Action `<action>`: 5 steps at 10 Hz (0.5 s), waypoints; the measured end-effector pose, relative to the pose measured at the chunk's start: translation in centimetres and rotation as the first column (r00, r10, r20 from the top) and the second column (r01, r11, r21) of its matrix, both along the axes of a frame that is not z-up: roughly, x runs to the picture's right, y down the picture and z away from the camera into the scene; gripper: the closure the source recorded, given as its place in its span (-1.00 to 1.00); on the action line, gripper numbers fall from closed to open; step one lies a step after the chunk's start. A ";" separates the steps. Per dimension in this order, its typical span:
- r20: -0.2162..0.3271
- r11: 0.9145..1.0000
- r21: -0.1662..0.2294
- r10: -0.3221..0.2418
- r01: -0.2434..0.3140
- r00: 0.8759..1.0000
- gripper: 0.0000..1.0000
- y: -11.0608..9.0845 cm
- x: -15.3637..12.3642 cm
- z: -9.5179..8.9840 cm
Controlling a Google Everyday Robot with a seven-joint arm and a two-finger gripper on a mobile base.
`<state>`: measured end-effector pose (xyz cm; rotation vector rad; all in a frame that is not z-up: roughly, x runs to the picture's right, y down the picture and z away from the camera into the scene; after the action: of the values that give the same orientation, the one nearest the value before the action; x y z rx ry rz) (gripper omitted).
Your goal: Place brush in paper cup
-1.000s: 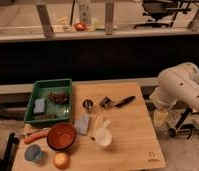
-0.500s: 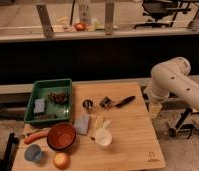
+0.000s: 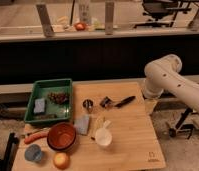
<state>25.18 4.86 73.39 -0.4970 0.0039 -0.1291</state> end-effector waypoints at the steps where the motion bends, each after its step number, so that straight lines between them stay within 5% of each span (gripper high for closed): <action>1: 0.004 1.000 0.007 -0.012 0.012 1.000 -0.60 -0.1 0.0 0.1; 5: 0.028 0.998 0.027 -0.049 0.049 0.998 -0.60 -1.0 0.0 1.8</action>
<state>25.18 3.85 75.14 -0.4690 -0.0098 -0.1839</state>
